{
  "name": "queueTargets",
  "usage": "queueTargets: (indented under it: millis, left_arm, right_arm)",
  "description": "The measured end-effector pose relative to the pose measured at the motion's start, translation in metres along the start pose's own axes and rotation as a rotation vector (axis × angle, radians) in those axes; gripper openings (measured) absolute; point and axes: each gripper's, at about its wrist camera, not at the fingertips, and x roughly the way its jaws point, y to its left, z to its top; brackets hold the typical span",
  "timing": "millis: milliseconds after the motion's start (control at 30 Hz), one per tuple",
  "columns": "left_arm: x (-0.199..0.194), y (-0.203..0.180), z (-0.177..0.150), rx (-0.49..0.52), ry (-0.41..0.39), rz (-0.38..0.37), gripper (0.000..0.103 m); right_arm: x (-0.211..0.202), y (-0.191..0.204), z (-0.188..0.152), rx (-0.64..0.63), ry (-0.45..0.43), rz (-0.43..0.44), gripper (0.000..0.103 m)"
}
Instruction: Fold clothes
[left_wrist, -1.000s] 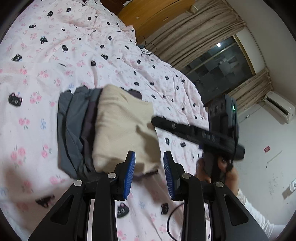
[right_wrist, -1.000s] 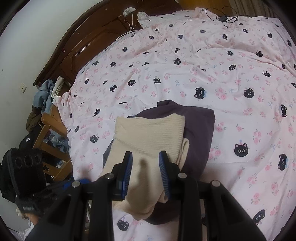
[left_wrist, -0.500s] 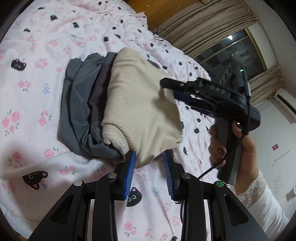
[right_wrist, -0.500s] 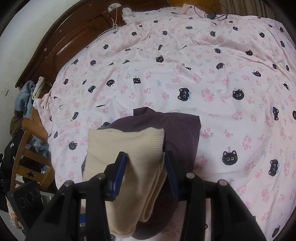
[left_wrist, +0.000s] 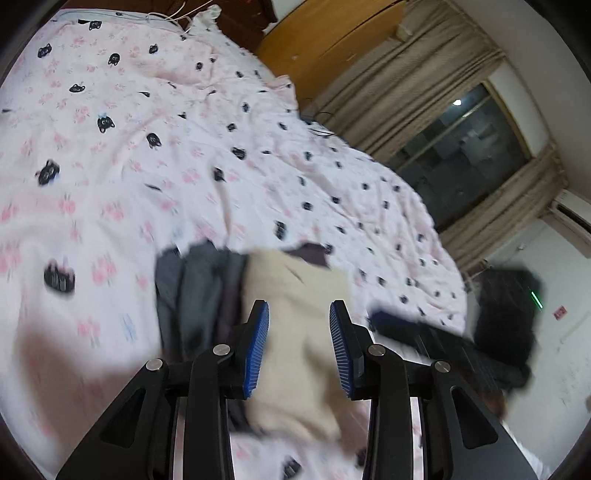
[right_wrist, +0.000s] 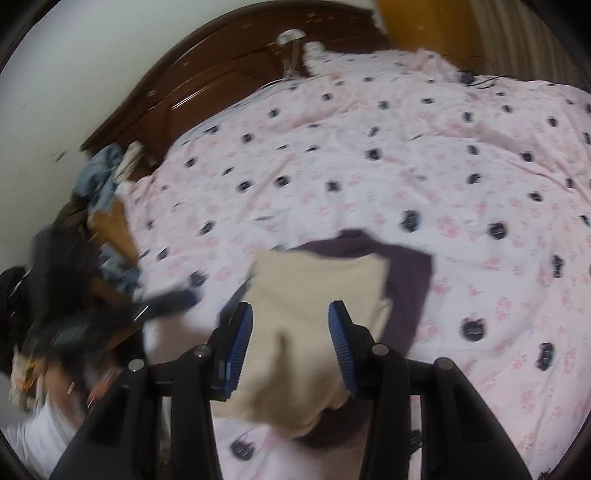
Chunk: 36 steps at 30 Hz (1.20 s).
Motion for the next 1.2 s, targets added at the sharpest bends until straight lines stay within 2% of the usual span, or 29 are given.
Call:
queueTargets:
  millis: [67, 200, 333, 533, 767, 933, 967, 1000, 1033, 1100, 1200]
  left_arm:
    - [0.017, 0.006, 0.012, -0.003, 0.025, 0.037, 0.030]
    - [0.043, 0.006, 0.020, 0.026, 0.076, 0.076, 0.030]
    - [0.058, 0.003, 0.023, 0.045, 0.099, 0.110, 0.030]
    - [0.068, 0.007, 0.026, 0.041, 0.118, 0.126, 0.030]
    - [0.073, 0.007, 0.027, 0.048, 0.131, 0.134, 0.030]
    - [0.050, -0.005, 0.029, 0.061, 0.073, 0.105, 0.030]
    - [0.044, -0.010, 0.028, 0.075, 0.065, 0.110, 0.032]
    - [0.038, -0.015, 0.026, 0.090, 0.056, 0.118, 0.040]
    - [0.029, -0.020, 0.024, 0.108, 0.042, 0.137, 0.056]
    - [0.009, -0.033, 0.015, 0.151, -0.001, 0.187, 0.063]
    - [-0.024, -0.049, -0.004, 0.197, -0.081, 0.241, 0.068]
  right_arm:
    - [0.005, 0.015, -0.009, -0.043, 0.032, 0.065, 0.045]
    - [0.017, 0.040, -0.020, -0.118, 0.069, 0.116, 0.045]
    - [0.039, 0.052, -0.031, -0.147, 0.135, 0.127, 0.045]
    - [0.064, 0.043, -0.052, -0.151, 0.239, 0.108, 0.043]
    - [0.062, 0.038, -0.057, -0.146, 0.245, 0.109, 0.043]
    - [0.044, 0.044, -0.059, -0.161, 0.195, 0.105, 0.044]
    - [0.039, 0.045, -0.061, -0.166, 0.183, 0.095, 0.044]
    - [0.033, 0.047, -0.062, -0.170, 0.170, 0.084, 0.046]
    - [0.026, 0.048, -0.064, -0.170, 0.156, 0.068, 0.055]
    - [0.012, 0.052, -0.069, -0.165, 0.114, 0.024, 0.069]
    - [-0.011, 0.056, -0.082, -0.139, 0.044, -0.040, 0.074]
